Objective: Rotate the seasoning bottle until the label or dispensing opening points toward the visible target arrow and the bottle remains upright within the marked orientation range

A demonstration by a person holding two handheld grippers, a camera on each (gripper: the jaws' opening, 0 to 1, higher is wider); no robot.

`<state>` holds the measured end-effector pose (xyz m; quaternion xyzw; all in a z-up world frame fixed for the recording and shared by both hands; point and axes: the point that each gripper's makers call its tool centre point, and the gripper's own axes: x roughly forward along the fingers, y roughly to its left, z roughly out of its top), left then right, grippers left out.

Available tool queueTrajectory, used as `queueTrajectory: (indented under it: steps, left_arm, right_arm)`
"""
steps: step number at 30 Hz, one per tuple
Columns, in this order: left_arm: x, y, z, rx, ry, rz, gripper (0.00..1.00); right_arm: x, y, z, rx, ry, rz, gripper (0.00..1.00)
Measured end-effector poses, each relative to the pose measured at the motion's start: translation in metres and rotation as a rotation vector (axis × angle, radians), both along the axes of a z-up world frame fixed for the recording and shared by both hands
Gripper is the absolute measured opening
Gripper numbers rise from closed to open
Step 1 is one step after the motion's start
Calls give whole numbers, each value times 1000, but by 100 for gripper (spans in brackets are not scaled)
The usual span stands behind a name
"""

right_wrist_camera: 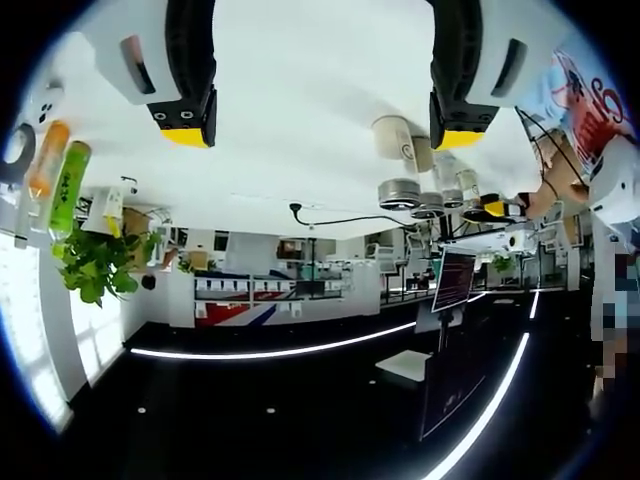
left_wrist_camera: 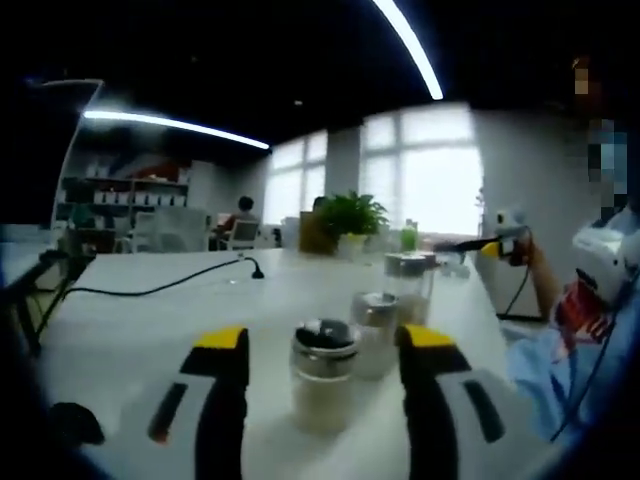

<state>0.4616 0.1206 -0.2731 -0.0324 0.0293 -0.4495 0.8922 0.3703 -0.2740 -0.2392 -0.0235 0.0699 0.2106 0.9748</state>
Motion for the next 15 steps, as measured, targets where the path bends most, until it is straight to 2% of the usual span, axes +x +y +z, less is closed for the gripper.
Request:
queueTrajectory:
  steps: [3, 6, 10, 12, 15]
  left_arm:
    - [-8, -5, 2, 18, -15, 25, 60]
    - [-16, -7, 3, 25, 3, 63, 60]
    - [-11, 2, 0, 84, -52, 178, 59]
    - [-7, 7, -4, 53, -23, 225, 59]
    - [-6, 10, -1, -17, -24, 275, 57]
  right_arm:
    - [0, -1, 0, 3, 4, -7, 91]
    - [2, -3, 2, 8, 1, -26, 91]
    - [0, 0, 1, -2, -1, -14, 91]
    - [0, -1, 1, -3, 0, -19, 91]
    - [-1, -4, 2, -3, -3, -29, 91]
